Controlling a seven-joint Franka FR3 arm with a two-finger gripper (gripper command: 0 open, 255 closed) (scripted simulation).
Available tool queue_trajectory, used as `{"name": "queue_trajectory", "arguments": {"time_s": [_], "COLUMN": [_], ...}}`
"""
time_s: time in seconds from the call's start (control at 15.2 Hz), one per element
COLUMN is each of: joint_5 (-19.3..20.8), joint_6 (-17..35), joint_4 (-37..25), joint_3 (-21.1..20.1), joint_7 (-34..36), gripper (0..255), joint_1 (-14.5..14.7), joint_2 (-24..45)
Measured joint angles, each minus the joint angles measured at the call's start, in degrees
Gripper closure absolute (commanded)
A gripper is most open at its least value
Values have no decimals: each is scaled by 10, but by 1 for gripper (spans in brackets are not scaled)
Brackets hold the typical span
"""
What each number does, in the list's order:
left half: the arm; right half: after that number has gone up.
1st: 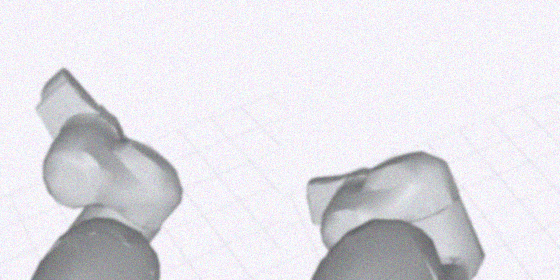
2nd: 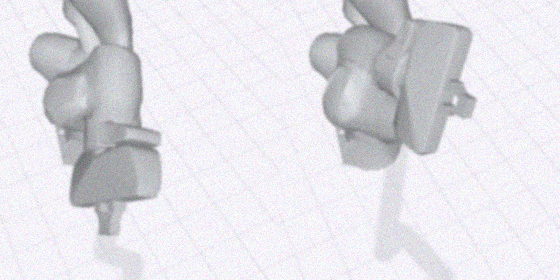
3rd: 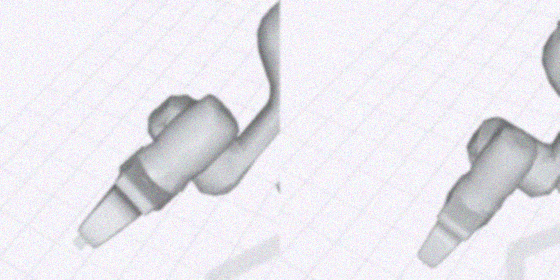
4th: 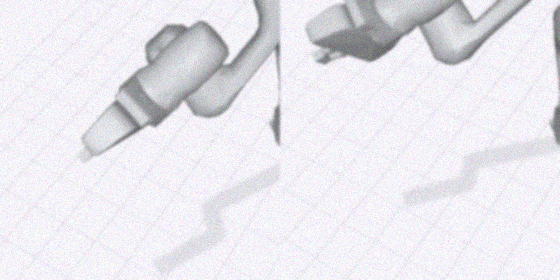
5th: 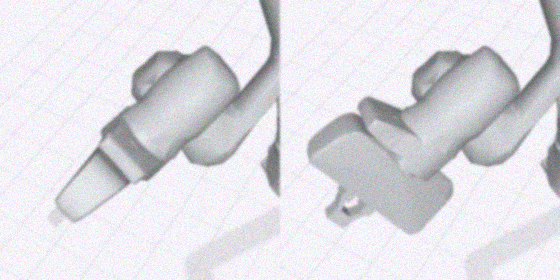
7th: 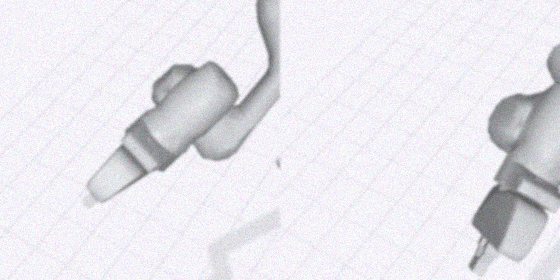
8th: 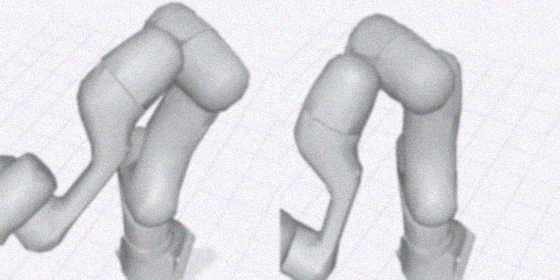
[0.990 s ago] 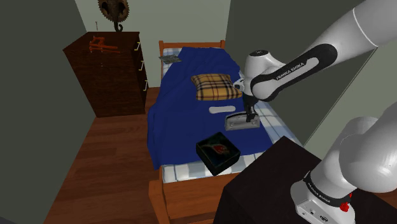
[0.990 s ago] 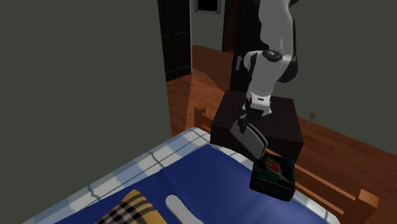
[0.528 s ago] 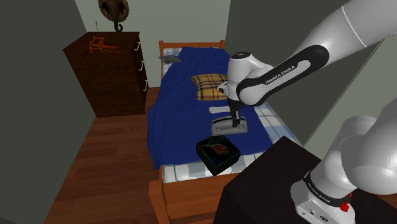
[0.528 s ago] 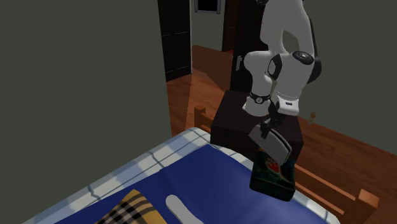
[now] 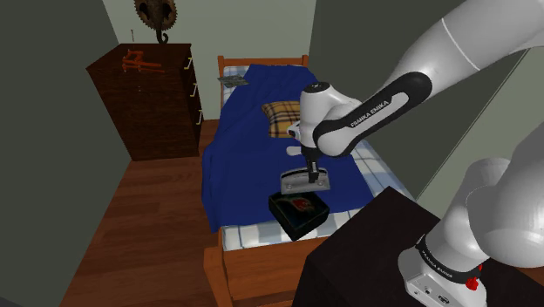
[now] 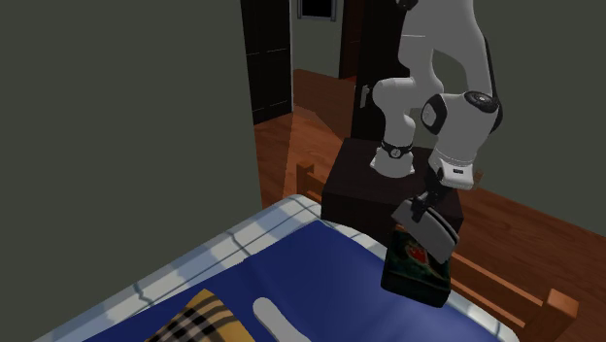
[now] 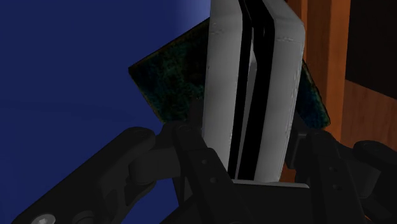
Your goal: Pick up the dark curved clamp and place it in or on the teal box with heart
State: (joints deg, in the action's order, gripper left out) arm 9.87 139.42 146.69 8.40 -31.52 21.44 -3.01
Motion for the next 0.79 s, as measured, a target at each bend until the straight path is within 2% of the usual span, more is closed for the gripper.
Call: {"name": "queue_trajectory", "arguments": {"time_s": [0.79], "joint_5": [2], "joint_6": [104], "joint_4": [10], "joint_3": [2], "joint_7": [9], "gripper": [255], "joint_1": [-2], "joint_2": [94]}}
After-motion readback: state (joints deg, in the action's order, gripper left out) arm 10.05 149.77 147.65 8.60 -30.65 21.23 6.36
